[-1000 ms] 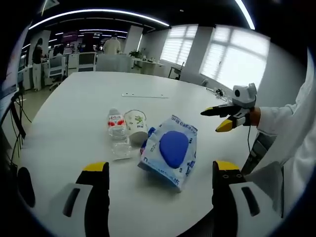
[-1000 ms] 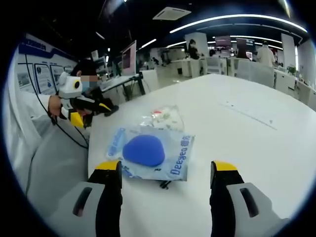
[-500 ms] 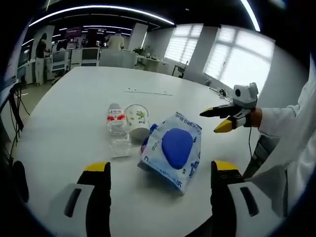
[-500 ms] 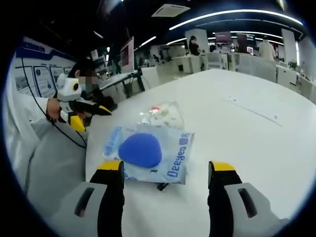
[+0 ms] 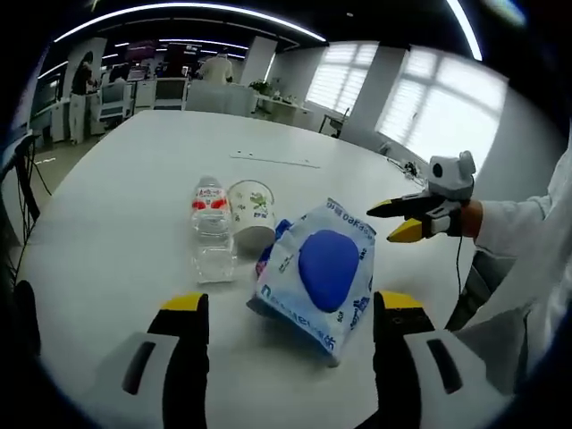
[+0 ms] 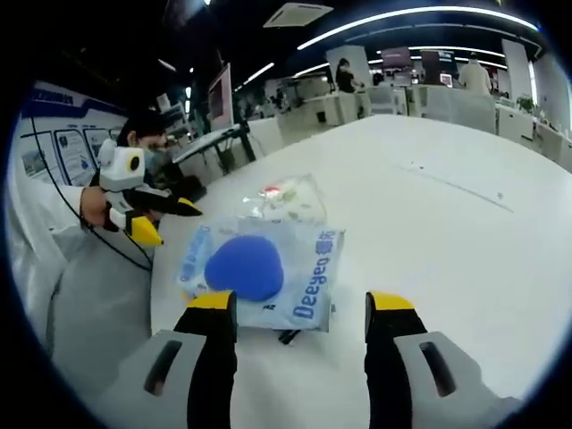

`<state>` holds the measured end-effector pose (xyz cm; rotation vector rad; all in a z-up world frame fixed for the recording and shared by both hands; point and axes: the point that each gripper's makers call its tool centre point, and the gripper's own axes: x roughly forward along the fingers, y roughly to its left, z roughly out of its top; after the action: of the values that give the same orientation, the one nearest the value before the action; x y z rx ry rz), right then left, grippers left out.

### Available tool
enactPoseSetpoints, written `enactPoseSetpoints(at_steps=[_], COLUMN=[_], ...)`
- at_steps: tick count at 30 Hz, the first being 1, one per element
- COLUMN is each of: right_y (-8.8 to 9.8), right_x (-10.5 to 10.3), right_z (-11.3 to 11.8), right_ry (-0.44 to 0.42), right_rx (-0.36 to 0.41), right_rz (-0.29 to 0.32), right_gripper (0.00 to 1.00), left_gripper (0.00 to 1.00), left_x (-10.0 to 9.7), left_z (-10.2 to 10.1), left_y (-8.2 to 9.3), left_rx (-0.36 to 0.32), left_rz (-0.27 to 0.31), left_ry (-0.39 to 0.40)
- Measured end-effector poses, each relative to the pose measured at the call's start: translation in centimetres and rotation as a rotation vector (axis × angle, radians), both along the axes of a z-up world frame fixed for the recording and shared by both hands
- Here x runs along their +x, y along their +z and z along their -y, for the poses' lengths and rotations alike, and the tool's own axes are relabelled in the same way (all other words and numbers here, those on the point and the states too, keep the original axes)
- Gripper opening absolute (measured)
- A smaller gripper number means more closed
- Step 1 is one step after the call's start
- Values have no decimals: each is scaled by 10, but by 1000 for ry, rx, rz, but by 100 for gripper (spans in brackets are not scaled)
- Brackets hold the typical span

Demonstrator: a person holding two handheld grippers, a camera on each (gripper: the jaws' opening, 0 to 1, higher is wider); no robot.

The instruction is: Arrange the tabletop items into an orderly group along one side of the table until the central work area is clear of visible clutter.

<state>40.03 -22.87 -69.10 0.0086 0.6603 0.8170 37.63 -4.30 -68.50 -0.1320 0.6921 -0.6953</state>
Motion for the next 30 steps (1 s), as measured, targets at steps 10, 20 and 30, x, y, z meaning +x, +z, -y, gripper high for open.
enactPoseSetpoints(at_steps=[10, 20, 30], right_y=[-7, -15, -18], right_x=[0, 0, -1], right_z=[1, 4, 5], right_ry=[-16, -28, -37], right_rx=[14, 24, 39], right_rz=[-21, -54, -71], right_gripper=[43, 39, 32], left_gripper=[68, 62, 44], left_x=[1, 0, 3], left_z=[2, 4, 3], left_y=[-11, -19, -23], left_rx=[3, 3, 11], left_rz=[-37, -61, -75], left_ry=[34, 43, 54])
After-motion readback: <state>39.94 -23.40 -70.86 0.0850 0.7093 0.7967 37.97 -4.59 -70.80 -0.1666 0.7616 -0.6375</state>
